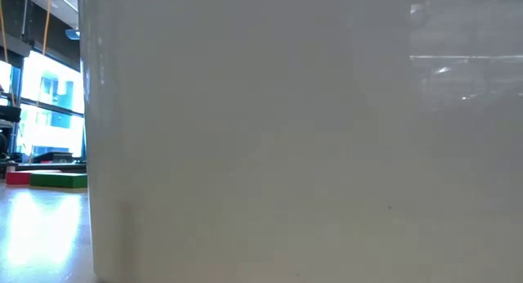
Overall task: Sort & place blocks by color
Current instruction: Put the green block into the white bin
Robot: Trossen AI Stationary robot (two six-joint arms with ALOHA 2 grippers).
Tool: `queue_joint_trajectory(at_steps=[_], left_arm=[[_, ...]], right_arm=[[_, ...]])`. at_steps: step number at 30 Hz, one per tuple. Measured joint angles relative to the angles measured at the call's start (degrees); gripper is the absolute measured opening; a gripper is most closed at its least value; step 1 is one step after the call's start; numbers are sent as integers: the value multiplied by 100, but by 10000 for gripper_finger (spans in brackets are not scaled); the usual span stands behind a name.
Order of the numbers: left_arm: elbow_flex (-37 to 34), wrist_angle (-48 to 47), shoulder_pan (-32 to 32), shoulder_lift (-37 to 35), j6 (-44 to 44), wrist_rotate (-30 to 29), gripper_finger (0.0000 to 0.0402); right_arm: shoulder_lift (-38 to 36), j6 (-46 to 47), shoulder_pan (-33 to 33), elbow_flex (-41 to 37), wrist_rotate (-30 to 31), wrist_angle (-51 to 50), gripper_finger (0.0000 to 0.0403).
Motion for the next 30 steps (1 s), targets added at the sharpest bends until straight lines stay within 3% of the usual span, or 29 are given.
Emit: queue_joint_trajectory(at_steps=[20,30], left_arm=[[0,-4,1,2,199,-196,229],[0,-7,1,2,198,-195,229]], right_arm=[[32,-93,-141,0,-24,228,226],[426,128,-101,-1,508,77,226]])
